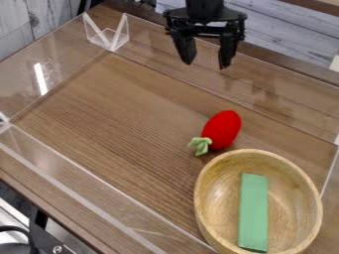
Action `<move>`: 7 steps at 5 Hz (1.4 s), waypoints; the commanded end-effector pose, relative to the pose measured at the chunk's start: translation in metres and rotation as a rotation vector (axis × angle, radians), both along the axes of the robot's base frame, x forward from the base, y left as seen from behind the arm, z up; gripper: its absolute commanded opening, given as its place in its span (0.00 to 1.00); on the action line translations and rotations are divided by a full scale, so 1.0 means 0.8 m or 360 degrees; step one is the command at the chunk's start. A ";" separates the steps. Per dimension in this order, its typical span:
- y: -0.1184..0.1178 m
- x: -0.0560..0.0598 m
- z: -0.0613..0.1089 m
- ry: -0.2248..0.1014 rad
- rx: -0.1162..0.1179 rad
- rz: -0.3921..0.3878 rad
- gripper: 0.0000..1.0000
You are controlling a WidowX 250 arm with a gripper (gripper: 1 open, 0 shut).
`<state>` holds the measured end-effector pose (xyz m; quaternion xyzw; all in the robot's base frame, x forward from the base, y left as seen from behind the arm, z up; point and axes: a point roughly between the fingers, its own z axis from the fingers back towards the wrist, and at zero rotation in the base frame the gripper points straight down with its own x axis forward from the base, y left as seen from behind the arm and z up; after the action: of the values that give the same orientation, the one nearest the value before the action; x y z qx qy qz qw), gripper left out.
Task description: Move the red object to the right side of the table
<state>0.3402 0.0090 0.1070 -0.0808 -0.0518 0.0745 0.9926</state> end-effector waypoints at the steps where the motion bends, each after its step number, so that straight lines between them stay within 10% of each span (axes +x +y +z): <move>1: 0.013 0.008 0.018 -0.0049 0.0013 0.0043 1.00; 7: 0.016 0.004 0.015 -0.0063 0.0012 0.0419 1.00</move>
<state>0.3401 0.0184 0.0955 -0.0698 -0.0443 0.2009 0.9761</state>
